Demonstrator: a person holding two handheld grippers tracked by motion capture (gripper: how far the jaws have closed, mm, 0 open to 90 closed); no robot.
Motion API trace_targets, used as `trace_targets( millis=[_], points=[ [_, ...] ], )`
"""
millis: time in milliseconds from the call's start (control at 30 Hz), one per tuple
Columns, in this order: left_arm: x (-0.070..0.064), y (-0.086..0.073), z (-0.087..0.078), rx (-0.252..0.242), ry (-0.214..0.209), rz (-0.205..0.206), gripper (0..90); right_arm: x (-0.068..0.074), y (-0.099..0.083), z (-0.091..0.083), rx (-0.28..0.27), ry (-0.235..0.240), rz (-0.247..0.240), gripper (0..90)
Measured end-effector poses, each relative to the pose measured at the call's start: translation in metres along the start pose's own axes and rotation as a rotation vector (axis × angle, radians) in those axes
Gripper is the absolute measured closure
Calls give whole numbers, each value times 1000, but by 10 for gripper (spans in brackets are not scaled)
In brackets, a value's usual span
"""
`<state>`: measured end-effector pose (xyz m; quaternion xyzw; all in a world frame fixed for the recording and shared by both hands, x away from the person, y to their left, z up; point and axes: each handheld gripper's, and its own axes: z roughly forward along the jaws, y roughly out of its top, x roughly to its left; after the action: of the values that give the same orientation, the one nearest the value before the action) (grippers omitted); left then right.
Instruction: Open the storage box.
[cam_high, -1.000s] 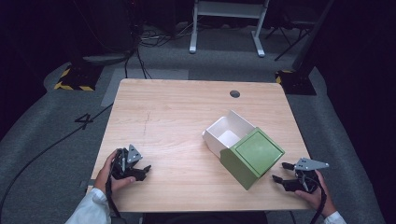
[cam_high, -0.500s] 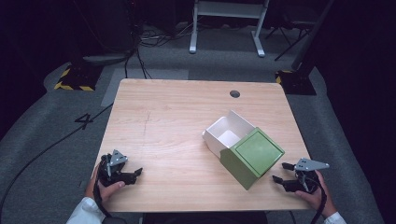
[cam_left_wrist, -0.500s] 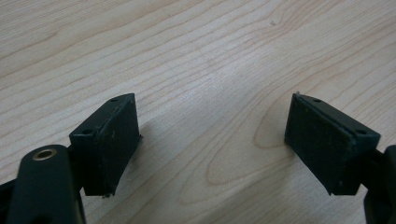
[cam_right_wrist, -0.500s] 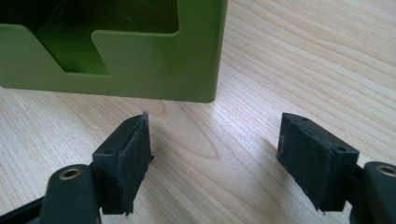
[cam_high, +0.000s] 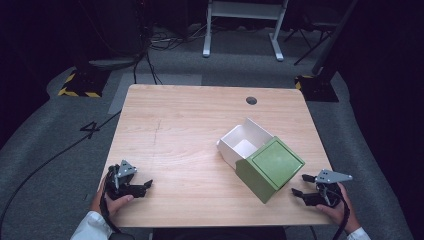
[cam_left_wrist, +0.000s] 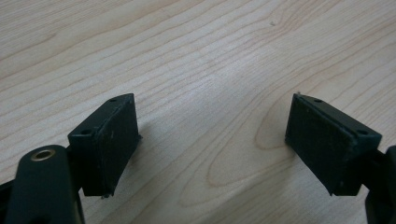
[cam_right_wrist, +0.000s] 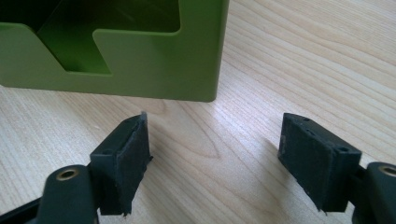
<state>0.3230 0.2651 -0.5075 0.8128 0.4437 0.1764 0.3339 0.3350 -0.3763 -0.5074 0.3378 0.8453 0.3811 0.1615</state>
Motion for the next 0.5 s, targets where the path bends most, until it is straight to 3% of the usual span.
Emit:
trace_targets(
  millis=[500],
  points=[
    [1, 1, 1, 2, -2, 5, 167, 0, 0, 0, -1, -1, -1, 250]
  ],
)
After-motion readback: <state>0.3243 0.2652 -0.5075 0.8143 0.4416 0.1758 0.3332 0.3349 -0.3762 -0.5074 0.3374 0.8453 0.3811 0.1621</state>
